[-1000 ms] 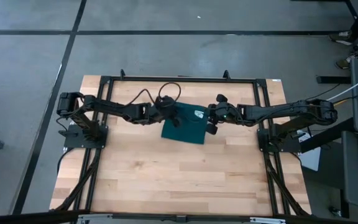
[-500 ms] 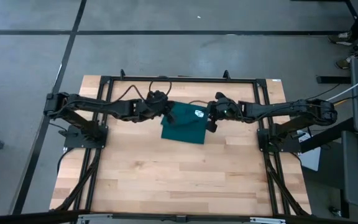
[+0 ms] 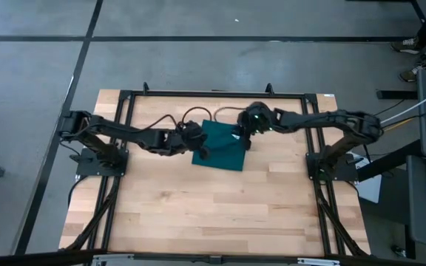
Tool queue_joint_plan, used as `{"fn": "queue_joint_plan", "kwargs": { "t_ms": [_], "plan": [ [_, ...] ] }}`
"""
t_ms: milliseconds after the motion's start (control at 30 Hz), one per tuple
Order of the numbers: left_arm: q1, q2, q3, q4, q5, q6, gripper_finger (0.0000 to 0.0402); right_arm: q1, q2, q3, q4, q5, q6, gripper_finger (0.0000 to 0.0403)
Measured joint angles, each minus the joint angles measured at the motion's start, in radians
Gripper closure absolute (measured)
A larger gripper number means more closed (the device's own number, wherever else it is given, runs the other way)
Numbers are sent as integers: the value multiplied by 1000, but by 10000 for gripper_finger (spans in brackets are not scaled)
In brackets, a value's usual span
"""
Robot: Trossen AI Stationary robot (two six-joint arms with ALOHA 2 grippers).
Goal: Fold microfiber towels
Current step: Fold the green towel
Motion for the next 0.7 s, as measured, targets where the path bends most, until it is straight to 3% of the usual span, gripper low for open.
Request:
{"fn": "queue_joint_plan", "kwargs": {
  "t_ms": [167,300,700],
  "plan": [
    [-62,-57,0,-131,-89,-81,396,-35,179,177,-175,-45,-10,242],
    [-100,-117,0,-250,-157,-138,396,-36,277,249,-200,-58,-51,215],
    [-223,-224,0,-484,-293,-301,397,-101,308,265,-172,-78,-76,241]
  ]
}}
